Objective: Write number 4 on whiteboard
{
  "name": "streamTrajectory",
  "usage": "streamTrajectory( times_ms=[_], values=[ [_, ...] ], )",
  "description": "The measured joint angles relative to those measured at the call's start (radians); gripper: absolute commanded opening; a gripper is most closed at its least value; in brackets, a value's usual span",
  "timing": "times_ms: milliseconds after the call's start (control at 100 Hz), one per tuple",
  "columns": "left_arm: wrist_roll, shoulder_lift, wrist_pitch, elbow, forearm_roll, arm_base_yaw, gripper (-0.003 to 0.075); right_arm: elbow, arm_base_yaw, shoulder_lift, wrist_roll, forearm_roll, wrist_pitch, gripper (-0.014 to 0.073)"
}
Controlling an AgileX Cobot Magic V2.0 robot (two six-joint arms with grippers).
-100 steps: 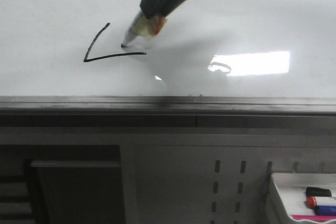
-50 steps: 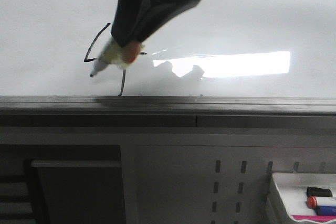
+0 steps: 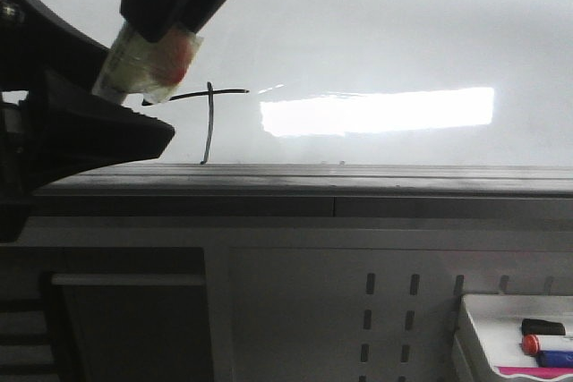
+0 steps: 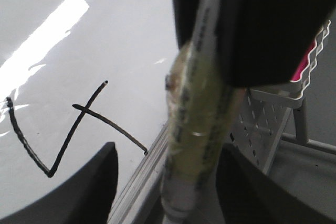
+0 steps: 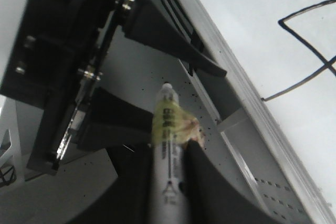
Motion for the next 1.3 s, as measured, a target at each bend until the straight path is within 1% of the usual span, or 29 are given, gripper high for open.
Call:
streamTrajectory(
  times_ms=[50,70,100,150,190,330,380,430,450,460,470,480,500,510,520,530,540,550,570,580,620,650,710,780,860,930,1120,1300],
  values=[
    [0.0,0.005,-0.009,0.0,0.0,0.0,0.0216,-0.004,0.0,0.0,0.0,-0.008,0.014,-0.0064],
    [0.0,0.005,-0.012,-0.002,0.0,0.0,0.0169,-0.007,0.0,0.0,0.0,-0.013,0.019,-0.0064],
    [0.0,0.005,-0.014,-0.002,0.0,0.0,0.0134,-0.008,0.0,0.0,0.0,-0.017,0.023,-0.0064],
    [0.0,0.005,-0.019,-0.002,0.0,0.0,0.0038,-0.009,0.0,0.0,0.0,-0.024,0.026,-0.0064],
    [0.0,0.005,-0.021,-0.002,0.004,-0.001,-0.0016,-0.01,0.0,0.0,0.0,-0.029,0.023,-0.0064],
    [0.0,0.005,-0.021,-0.002,0.011,-0.002,-0.002,-0.014,0.0,-0.001,0.0,-0.031,0.021,-0.0062],
    [0.0,0.005,-0.022,-0.002,0.011,-0.002,-0.002,-0.014,0.0,-0.001,0.0,-0.031,0.021,-0.003],
    [0.0,0.005,-0.022,-0.002,0.011,-0.002,-0.002,-0.014,0.0,-0.001,0.0,-0.031,0.021,0.0061],
    [0.0,0.005,-0.022,-0.002,0.011,-0.002,-0.002,-0.014,0.0,-0.001,0.0,-0.031,0.021,0.0116],
    [0.0,0.005,-0.022,-0.002,0.011,-0.002,-0.002,-0.014,0.0,-0.001,0.0,-0.031,0.021,0.0157],
    [0.0,0.005,-0.022,-0.002,0.011,-0.002,-0.002,-0.014,0.0,-0.001,0.0,-0.031,0.021,0.0179],
    [0.0,0.005,-0.022,-0.002,0.011,-0.002,-0.002,-0.014,0.0,-0.001,0.0,-0.031,0.021,0.0224],
    [0.0,0.005,-0.023,-0.002,0.011,-0.002,-0.002,-0.014,0.0,-0.001,0.0,-0.034,0.021,0.027],
    [0.0,0.005,-0.023,-0.002,0.007,-0.002,-0.002,-0.014,0.0,-0.001,0.0,-0.035,0.021,0.0318],
    [0.0,0.005,-0.023,-0.002,0.004,-0.002,-0.002,-0.014,0.0,-0.001,0.0,-0.035,0.021,0.0341],
    [0.0,0.005,-0.023,-0.002,0.0,-0.002,-0.002,-0.014,0.0,-0.001,0.0,-0.039,0.021,0.0387],
    [0.0,0.005,-0.025,-0.002,-0.003,-0.002,-0.002,-0.014,0.0,-0.001,0.0,-0.041,0.019,0.0409],
    [0.0,0.005,-0.025,-0.002,-0.011,-0.002,-0.002,-0.014,0.0,-0.001,0.0,-0.046,0.019,0.0451],
    [0.0,0.005,-0.025,-0.002,-0.021,-0.002,-0.002,-0.014,0.0,-0.001,0.0,-0.056,0.017,0.0491],
    [0.0,0.005,-0.023,-0.002,-0.033,-0.002,-0.002,-0.014,0.0,-0.001,0.0,-0.061,0.017,0.0524],
    [0.0,0.005,-0.022,-0.002,-0.077,-0.002,-0.002,-0.014,-0.002,-0.004,0.005,-0.09,0.017,0.0591],
    [0.0,0.005,-0.014,-0.004,-0.116,0.0,-0.002,-0.014,-0.007,-0.007,0.013,-0.112,0.012,0.0607],
    [0.0,0.005,0.012,-0.016,-0.223,0.007,-0.002,-0.014,-0.021,-0.019,0.043,-0.171,0.008,0.0595],
    [0.0,0.005,0.077,-0.043,-0.412,0.035,-0.002,-0.014,-0.042,-0.042,0.08,-0.218,0.006,0.056],
    [0.0,0.006,0.176,-0.08,-0.647,0.088,-0.002,-0.014,-0.063,-0.073,0.105,-0.24,0.006,0.0516],
    [0.0,0.02,0.261,-0.119,-0.778,0.142,-0.002,-0.014,-0.073,-0.097,0.122,-0.246,0.006,0.049],
    [0.0,0.121,0.493,-0.263,-0.912,0.259,-0.002,-0.014,-0.075,-0.124,0.133,-0.248,0.015,0.0484],
    [0.0,0.215,0.607,-0.37,-0.961,0.283,-0.002,-0.014,-0.075,-0.124,0.133,-0.248,0.043,0.0484]
  ],
)
